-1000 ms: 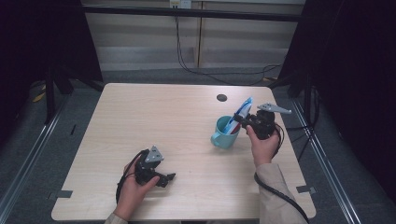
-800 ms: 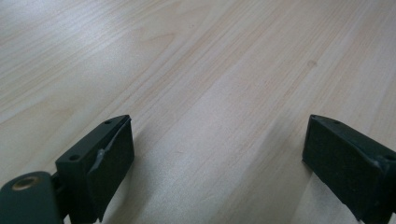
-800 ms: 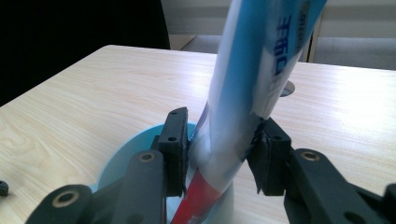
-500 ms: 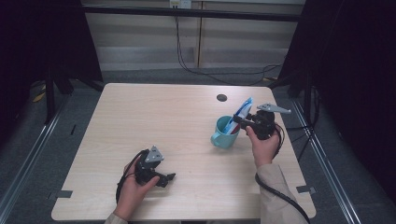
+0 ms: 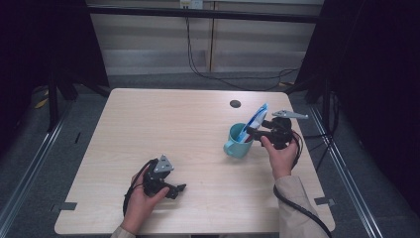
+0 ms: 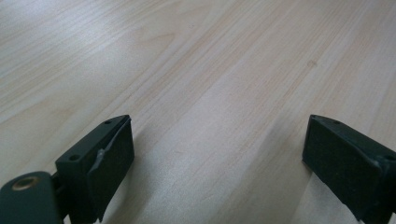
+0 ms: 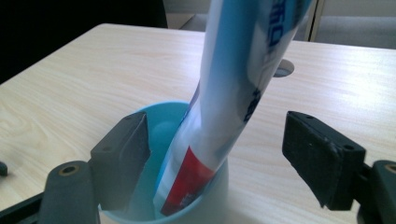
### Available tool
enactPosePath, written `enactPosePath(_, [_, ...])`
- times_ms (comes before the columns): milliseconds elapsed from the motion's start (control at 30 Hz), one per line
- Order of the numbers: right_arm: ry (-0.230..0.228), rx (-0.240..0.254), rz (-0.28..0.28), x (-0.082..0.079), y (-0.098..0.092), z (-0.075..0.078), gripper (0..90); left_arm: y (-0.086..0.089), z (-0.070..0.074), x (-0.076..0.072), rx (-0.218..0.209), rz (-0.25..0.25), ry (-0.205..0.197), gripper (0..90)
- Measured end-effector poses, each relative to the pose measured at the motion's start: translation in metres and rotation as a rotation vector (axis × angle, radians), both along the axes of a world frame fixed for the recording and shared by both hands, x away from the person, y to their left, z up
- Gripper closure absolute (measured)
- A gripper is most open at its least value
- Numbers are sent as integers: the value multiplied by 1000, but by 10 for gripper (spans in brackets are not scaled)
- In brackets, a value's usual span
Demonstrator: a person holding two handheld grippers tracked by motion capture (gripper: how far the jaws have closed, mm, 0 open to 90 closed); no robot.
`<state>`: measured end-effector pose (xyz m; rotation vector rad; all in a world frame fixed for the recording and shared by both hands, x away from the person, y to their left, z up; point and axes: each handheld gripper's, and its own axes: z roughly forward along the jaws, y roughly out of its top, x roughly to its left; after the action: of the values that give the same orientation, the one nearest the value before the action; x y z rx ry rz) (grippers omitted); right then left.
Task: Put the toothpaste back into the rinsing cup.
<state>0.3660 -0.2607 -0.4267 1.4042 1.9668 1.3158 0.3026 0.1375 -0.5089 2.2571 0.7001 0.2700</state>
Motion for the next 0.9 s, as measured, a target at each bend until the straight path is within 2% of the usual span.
enactPosePath(300, [8, -43, 30, -4, 1, 1, 207, 0, 0, 0, 0, 0, 0, 86])
enactPosePath(900, [1, -46, 58, -17, -7, 5, 201, 0, 0, 0, 0, 0, -1, 86])
